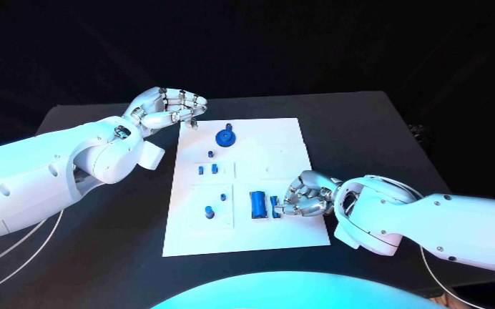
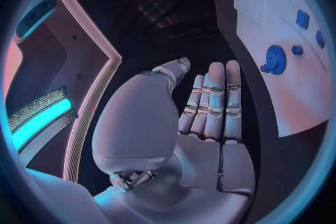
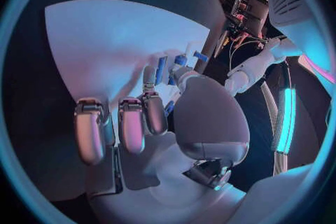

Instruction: Assemble the parts on the task board

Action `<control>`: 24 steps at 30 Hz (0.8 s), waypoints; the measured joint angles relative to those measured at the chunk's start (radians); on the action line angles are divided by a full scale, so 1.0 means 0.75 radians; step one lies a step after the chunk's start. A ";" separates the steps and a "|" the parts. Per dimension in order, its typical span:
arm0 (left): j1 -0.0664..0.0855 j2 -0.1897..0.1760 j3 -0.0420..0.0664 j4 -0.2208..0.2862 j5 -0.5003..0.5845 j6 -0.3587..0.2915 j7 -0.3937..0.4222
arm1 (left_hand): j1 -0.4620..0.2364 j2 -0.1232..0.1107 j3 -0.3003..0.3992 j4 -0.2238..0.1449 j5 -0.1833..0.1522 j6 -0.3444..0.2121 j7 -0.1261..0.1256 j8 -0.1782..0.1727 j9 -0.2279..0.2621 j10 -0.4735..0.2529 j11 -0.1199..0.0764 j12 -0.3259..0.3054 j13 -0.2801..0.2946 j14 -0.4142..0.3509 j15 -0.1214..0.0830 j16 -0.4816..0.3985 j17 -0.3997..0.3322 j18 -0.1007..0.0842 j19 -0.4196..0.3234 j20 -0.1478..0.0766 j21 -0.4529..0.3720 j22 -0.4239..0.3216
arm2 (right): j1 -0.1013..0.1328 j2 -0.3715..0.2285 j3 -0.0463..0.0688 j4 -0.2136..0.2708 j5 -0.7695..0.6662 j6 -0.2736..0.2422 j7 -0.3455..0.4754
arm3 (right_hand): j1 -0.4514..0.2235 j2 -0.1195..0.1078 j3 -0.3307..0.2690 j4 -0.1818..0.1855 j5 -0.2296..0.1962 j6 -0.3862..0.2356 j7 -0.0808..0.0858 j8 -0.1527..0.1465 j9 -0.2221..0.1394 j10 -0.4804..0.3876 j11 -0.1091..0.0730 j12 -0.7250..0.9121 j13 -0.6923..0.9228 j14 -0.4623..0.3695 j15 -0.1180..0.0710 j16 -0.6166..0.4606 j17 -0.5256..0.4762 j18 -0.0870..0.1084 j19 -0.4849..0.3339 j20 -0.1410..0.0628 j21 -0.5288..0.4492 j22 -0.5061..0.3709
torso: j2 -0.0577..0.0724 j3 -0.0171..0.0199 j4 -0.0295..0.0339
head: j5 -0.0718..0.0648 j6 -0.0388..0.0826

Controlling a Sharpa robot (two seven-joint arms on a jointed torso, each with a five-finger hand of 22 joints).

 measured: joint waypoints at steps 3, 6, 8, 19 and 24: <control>0.000 0.004 0.000 -0.004 0.011 -0.003 0.003 | 0.000 0.000 0.000 0.000 0.000 0.000 0.000 0.000 0.000 0.000 0.000 0.000 0.000 0.000 0.000 0.000 -0.001 0.000 0.000 0.000 0.000 0.000 | 0.042 -0.021 0.003 -0.003 0.034 -0.019 0.081 | 0.000 0.000 -0.016 -0.005 0.002 -0.034 0.012 -0.025 -0.009 0.000 0.014 -0.017 0.001 -0.005 0.005 -0.014 0.000 0.000 0.000 0.000 -0.034 0.000 | -0.004 -0.0017 -0.0001 | -0.002 0.010; 0.000 0.008 0.000 -0.010 0.047 -0.013 0.007 | 0.000 0.000 0.000 0.000 0.000 0.000 0.000 0.000 0.000 0.000 0.000 0.002 0.000 -0.005 -0.005 0.000 -0.001 0.000 0.000 0.000 0.000 0.000 | 0.088 -0.030 0.004 -0.042 0.110 -0.052 0.217 | 0.082 0.029 0.007 -0.028 0.004 -0.076 0.032 -0.066 -0.025 -0.002 0.032 -0.056 0.001 -0.002 0.022 -0.049 0.000 0.000 -0.001 0.016 -0.093 0.000 | -0.011 -0.0059 -0.0001 | -0.005 0.029; 0.000 0.012 0.000 -0.017 0.080 -0.023 0.012 | 0.000 0.000 0.000 0.000 0.000 0.000 0.000 0.000 0.000 0.000 0.000 0.009 0.000 -0.005 -0.004 0.000 -0.004 0.000 0.000 0.000 0.000 0.000 | 0.113 -0.028 0.004 -0.083 0.173 -0.075 0.309 | 0.114 0.025 0.016 -0.037 0.003 -0.086 0.043 -0.084 -0.032 -0.021 0.047 -0.111 0.001 -0.005 0.025 -0.076 0.000 0.032 0.000 0.020 -0.159 0.000 | -0.017 -0.0089 -0.0006 | -0.006 0.042; 0.000 0.047 0.000 -0.097 0.288 -0.138 0.087 | 0.007 -0.007 0.035 0.035 0.000 -0.007 0.002 0.023 0.000 0.015 0.010 0.023 -0.035 -0.224 0.032 -0.306 -0.175 0.000 -0.128 0.046 -0.250 -0.132 | 0.207 0.114 0.024 -0.523 0.768 -0.252 0.887 | 0.294 -0.037 0.183 -0.078 -0.056 -0.220 0.128 -0.181 -0.070 -0.554 0.131 -1.147 -0.560 -0.310 0.112 -0.990 -0.818 0.218 -0.431 0.105 -1.544 -0.321 | -0.057 -0.0252 0.0031 | 0.018 0.138; 0.000 0.091 0.000 -0.166 0.344 -0.179 0.123 | 0.011 -0.013 0.066 0.060 0.000 -0.007 0.002 0.020 -0.021 0.066 0.026 -0.071 -0.078 -0.284 0.075 -0.573 -0.286 0.000 -0.218 0.103 -0.507 -0.292 | 0.211 0.186 0.030 -0.675 0.919 -0.258 1.009 | 0.322 -0.066 0.261 -0.086 -0.096 -0.245 0.171 -0.231 -0.125 -0.577 0.182 -1.412 -0.913 -0.458 0.173 -1.315 -0.939 0.218 -0.533 0.161 -1.776 -0.539 | -0.073 -0.0245 0.0047 | 0.045 0.187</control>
